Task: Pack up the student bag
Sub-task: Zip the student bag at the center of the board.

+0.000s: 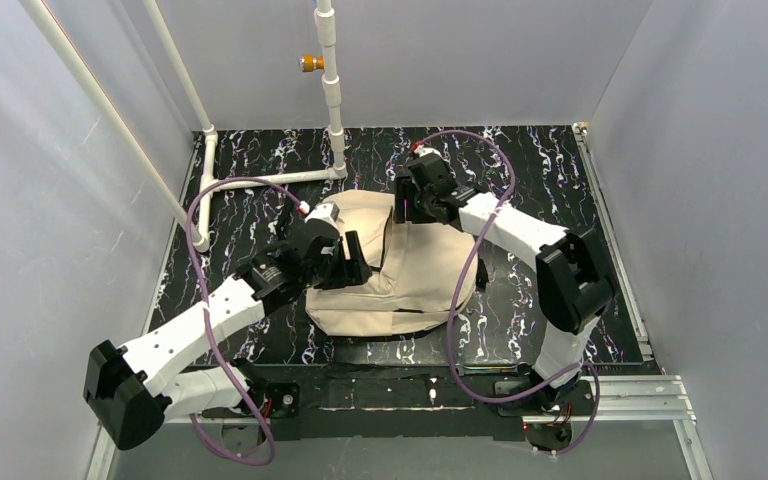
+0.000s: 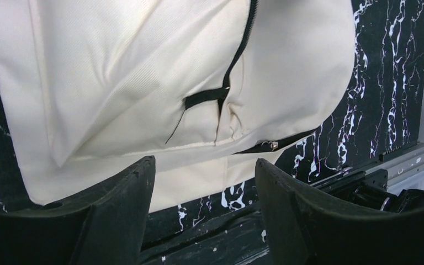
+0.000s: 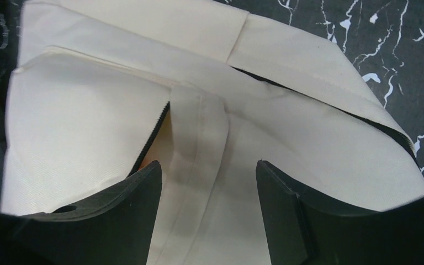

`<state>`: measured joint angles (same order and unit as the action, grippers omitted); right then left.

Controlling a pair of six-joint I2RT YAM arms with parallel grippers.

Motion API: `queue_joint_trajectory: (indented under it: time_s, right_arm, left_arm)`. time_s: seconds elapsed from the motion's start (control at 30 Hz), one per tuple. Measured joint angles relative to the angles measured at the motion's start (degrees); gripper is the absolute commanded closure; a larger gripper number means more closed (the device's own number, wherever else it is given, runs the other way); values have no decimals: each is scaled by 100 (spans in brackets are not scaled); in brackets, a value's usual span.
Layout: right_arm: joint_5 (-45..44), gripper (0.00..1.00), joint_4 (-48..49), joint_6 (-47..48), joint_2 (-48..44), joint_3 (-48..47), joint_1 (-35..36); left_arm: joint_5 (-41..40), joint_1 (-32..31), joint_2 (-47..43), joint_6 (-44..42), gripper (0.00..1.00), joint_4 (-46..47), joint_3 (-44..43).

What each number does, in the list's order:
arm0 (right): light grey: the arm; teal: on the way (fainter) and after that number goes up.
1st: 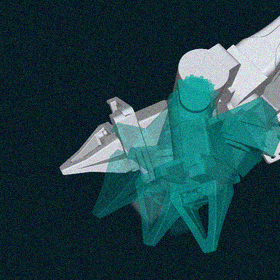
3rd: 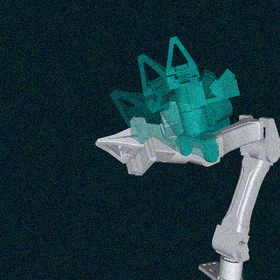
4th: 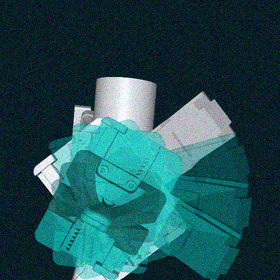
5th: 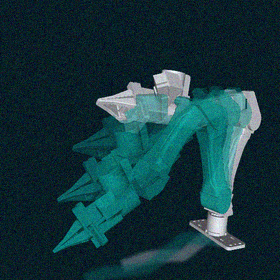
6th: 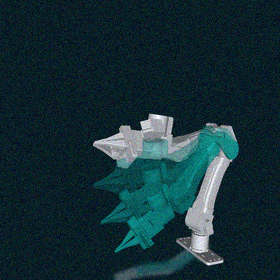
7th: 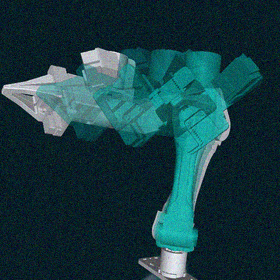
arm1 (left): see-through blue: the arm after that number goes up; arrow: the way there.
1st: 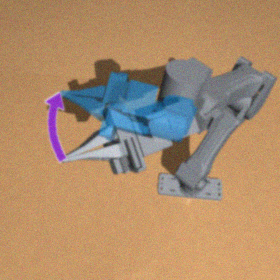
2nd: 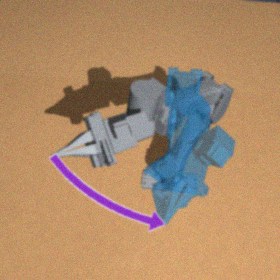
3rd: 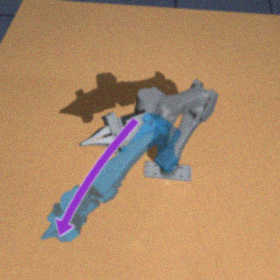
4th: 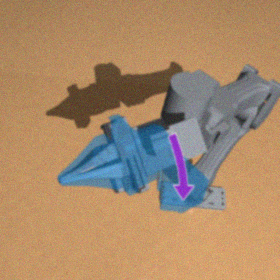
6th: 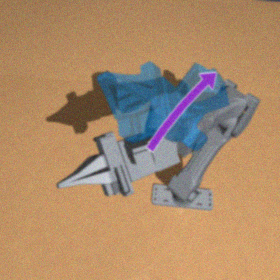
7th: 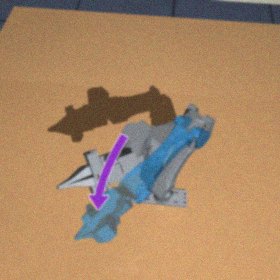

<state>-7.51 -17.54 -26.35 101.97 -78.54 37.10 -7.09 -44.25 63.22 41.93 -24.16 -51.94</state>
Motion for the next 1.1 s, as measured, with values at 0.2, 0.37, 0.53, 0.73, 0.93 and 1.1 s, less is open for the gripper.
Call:
queue_joint_trajectory:
  time_s: [0.2, 0.37, 0.53, 0.73, 0.93, 1.1]
  right_arm:
    - [-798, 29, -304, -39, 625, -332, 387]
    - [-1292, 31, -527, -48, 927, -654, 651]
    - [-1797, 55, -887, -146, 1185, -1043, 826]
    - [-1996, 91, -927, -184, 1110, -997, 881]
    - [-1023, 98, -479, -70, 372, -372, 752]
    - [1244, 84, 1128, -892, -308, 1047, 17]
  left_arm:
    - [20, 4, -400, 361, 36, 15, 501]
    - [98, 4, -542, 553, 36, 66, 756]
    - [118, 4, -815, 695, 34, 55, 931]
    - [-48, 4, -1132, 756, 31, 11, 1023]
    - [-59, 39, -743, 645, 27, -37, 901]
    - [852, 446, -361, 564, 29, 275, 728]
